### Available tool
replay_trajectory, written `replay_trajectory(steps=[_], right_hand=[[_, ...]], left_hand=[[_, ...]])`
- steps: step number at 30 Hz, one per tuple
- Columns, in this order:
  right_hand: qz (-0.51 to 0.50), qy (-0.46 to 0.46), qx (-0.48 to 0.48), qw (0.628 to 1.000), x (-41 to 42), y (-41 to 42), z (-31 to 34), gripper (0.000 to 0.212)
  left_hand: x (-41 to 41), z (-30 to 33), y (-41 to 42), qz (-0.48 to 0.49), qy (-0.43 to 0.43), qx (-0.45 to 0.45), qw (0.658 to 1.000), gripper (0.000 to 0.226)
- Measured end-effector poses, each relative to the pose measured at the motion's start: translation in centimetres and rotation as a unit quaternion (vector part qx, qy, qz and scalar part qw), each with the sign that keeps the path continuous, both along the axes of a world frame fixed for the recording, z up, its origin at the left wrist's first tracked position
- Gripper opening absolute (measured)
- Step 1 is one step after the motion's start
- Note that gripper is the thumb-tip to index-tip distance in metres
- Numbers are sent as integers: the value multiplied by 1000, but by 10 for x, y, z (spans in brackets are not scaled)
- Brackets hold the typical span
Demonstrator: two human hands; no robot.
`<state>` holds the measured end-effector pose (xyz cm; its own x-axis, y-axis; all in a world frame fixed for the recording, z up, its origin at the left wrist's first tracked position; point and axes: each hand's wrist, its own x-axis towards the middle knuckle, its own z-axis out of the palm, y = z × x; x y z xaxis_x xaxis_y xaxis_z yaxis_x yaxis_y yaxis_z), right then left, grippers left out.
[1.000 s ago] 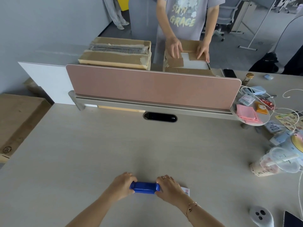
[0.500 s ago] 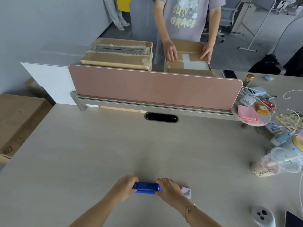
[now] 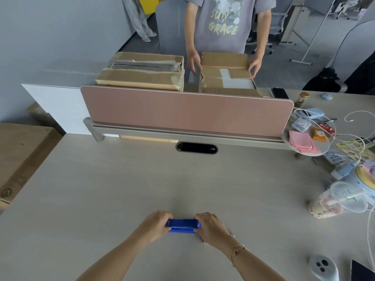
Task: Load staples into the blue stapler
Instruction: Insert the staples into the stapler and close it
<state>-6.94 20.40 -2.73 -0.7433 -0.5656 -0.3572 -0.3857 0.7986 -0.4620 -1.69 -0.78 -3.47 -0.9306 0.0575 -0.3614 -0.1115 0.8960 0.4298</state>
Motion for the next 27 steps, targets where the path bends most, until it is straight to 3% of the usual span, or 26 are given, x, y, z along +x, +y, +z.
replay_trajectory(steps=[17, 27], right_hand=[[-24, 60, -37, 997, -113, 2, 38, 27], [-32, 66, -10, 997, -194, -15, 36, 33]], left_hand=[[-118, 41, -4, -23, 59, 8, 998, 7], [-199, 41, -16, -19, 77, 17, 997, 7]])
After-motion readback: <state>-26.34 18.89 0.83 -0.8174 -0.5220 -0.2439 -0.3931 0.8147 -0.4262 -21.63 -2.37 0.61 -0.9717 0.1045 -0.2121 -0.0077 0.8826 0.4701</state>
